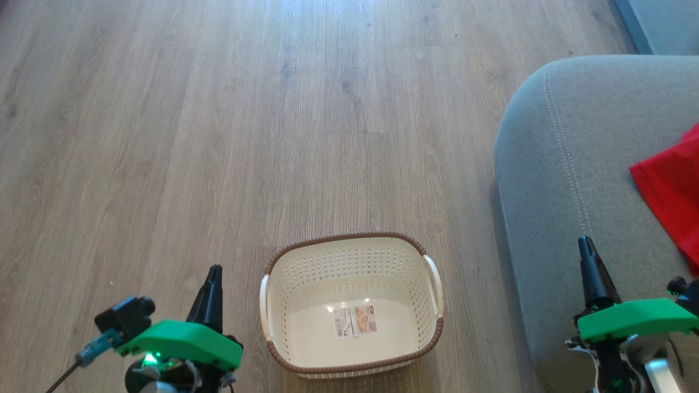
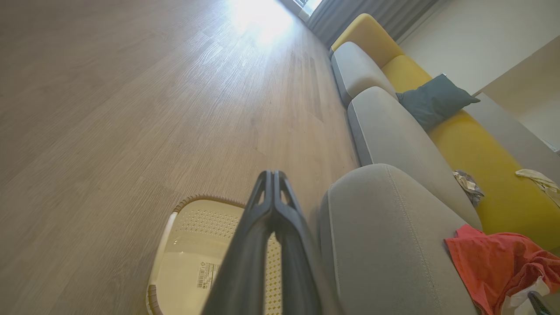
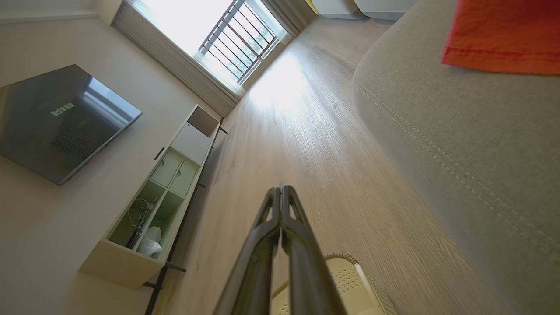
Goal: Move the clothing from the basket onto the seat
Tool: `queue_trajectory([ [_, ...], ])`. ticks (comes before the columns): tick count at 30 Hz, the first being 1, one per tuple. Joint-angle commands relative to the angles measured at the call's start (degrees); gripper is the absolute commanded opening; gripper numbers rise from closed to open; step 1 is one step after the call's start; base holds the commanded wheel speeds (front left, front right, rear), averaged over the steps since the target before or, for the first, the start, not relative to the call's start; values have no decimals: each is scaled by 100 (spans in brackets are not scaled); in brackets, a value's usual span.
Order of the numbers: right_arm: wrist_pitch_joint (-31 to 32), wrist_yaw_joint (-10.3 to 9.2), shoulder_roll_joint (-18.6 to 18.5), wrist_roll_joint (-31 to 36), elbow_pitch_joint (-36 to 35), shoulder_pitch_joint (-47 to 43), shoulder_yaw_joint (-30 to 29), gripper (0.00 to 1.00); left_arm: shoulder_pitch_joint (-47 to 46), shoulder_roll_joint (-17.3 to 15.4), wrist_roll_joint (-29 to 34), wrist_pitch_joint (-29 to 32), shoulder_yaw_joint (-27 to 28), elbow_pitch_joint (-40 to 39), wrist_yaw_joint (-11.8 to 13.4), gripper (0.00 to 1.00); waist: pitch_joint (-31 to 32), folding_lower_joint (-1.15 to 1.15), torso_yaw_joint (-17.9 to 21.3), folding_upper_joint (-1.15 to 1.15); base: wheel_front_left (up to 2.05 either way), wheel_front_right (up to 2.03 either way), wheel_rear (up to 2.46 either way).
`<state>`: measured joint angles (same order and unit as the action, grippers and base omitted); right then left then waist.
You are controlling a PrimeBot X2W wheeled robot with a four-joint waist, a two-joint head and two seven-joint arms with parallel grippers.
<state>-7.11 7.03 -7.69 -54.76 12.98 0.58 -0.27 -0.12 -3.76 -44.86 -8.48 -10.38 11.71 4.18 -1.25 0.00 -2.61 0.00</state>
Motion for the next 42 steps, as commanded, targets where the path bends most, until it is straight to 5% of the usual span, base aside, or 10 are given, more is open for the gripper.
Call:
queue_trajectory([
  [1, 44, 18, -31, -131, -168, 273, -35, 0, -317, -67, -158, 36, 174, -159, -56, 0, 2, 0, 4, 0, 0, 0, 0],
  [42, 753, 34, 234, -2140, -19, 429, -339, 0, -463, -95, -2812, 714, 852, 48, -668, 0, 60, 0, 146, 0, 0, 0, 0],
])
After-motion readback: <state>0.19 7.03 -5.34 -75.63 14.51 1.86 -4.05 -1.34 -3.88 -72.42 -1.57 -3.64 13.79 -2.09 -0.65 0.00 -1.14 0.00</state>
